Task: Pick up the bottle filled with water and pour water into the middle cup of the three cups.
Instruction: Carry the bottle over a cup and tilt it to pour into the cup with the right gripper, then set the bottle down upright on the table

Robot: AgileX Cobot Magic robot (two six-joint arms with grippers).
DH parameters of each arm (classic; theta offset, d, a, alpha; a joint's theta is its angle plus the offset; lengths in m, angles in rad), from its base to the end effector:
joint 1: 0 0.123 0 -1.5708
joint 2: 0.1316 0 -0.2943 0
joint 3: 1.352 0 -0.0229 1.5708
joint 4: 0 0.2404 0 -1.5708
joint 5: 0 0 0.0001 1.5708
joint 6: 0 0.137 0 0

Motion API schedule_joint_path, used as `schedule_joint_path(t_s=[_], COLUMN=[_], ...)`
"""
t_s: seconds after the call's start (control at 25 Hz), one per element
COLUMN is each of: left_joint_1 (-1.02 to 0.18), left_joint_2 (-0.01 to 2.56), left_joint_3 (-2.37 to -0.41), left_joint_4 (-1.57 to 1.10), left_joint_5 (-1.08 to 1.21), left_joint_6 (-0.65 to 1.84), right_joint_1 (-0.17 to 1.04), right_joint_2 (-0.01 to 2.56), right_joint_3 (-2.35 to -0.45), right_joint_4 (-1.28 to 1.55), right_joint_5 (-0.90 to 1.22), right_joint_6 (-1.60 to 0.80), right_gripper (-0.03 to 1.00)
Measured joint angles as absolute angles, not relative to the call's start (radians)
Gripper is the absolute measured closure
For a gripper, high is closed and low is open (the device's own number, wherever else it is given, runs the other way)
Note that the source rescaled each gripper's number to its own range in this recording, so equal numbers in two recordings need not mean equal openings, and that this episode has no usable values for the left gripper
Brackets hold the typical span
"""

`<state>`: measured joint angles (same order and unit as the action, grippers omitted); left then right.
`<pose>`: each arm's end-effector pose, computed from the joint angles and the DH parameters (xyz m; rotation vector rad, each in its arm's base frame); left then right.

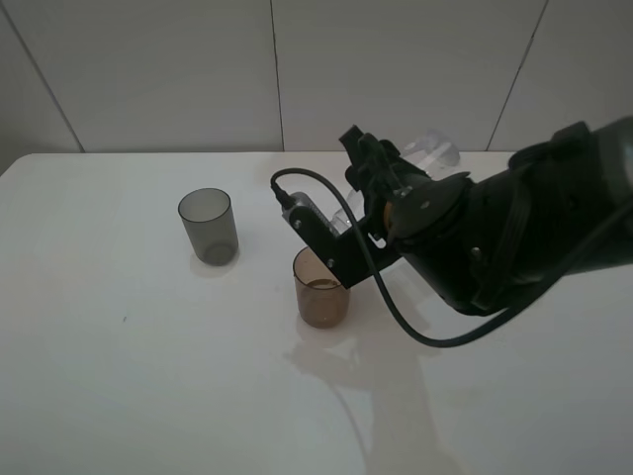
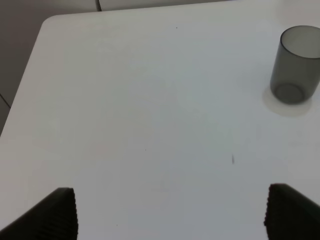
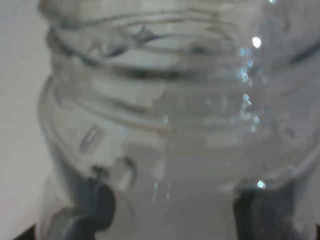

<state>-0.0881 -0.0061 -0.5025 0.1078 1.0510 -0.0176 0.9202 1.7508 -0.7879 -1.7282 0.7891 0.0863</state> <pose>0.0178 0.0113 0.2539 0.0664 2.0208 0.0617 0.2795 0.2086 0.1689 -2.1426 1.0117 -1.2852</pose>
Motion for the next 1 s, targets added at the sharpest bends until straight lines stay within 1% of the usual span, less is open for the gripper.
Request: schedule_joint_path(t_s=[0.36,0.48,0.6,0.8,1.0], left_joint_1=[-0.088,-0.088,-0.088,-0.088,-0.088], left_joint_2=[-0.006,-0.006,-0.006,-0.006,-0.006], left_joint_3=[-0.503,-0.503,-0.503,-0.503,-0.503], left_joint_4=[0.108,0.108,0.108,0.108,0.108], left_joint_5=[1.051,1.051,1.051,1.051,1.051], left_joint_6=[-0.018,-0.018,-0.018,-0.018,-0.018], right_joint_1=[0.920,0.919,0.905,0.822,0.689], right_joint_2=[1.750,1.750,1.750,1.750,1.750], right_joint_3=[-0.801,-0.854,-0.924,-1.026,-1.079], right_joint_4=[-1.727,-1.727,-1.676,-1.484,-1.283], right_joint_5=[0.788,0.770,0.702,0.548,0.364], right_joint_6=[0.089,0.110,0.117,0.164,0.233], right_gripper=[0.97,0.97,0.97,0.97,0.97])
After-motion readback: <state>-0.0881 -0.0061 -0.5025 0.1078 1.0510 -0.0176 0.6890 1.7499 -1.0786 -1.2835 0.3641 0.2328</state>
